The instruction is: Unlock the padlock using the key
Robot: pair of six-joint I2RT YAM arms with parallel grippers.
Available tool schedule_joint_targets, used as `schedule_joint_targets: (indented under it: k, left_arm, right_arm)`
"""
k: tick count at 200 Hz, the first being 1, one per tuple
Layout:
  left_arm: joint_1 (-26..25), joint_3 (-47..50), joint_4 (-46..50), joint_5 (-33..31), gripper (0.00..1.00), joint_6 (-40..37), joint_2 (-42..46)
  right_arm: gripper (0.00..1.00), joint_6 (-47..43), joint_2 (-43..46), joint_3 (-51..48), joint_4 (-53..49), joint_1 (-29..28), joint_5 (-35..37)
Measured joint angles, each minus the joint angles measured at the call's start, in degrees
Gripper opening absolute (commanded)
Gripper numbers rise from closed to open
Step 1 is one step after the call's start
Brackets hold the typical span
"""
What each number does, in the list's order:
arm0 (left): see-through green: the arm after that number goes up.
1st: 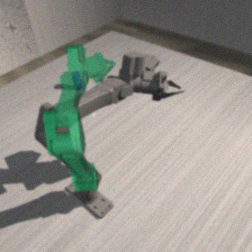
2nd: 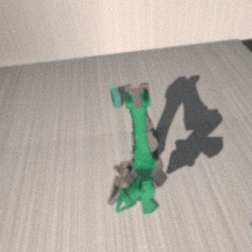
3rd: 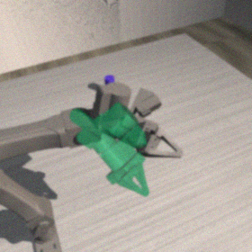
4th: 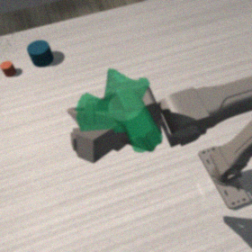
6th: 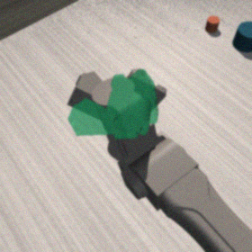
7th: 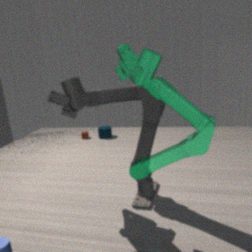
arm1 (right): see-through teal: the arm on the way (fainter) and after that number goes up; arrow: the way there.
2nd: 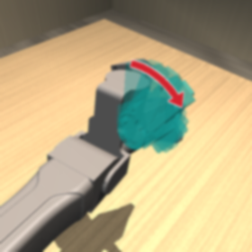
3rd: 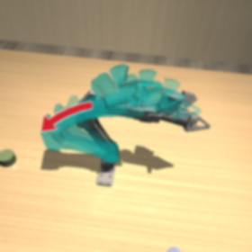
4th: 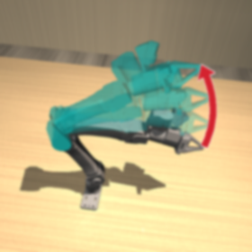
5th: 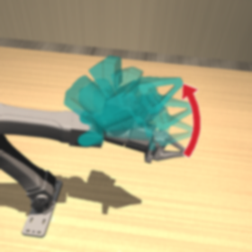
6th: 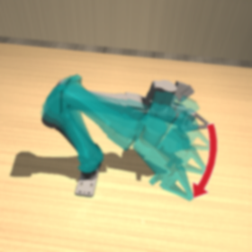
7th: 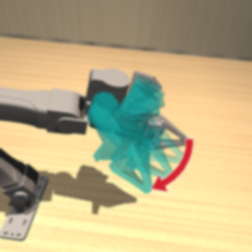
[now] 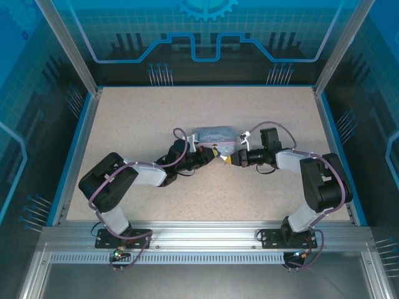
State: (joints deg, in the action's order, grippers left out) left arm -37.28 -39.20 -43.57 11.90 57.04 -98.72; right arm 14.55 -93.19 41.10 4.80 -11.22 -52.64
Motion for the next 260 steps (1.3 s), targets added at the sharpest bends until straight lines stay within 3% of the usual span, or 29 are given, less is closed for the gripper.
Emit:
schedule_joint_targets:
  k: [260]
  left_arm:
    - [0.00, 0.04, 0.50, 0.00, 0.00, -0.13, 0.22]
  right_arm:
    - [0.00, 0.63, -1.88, 0.59, 0.66, -1.20, 0.17]
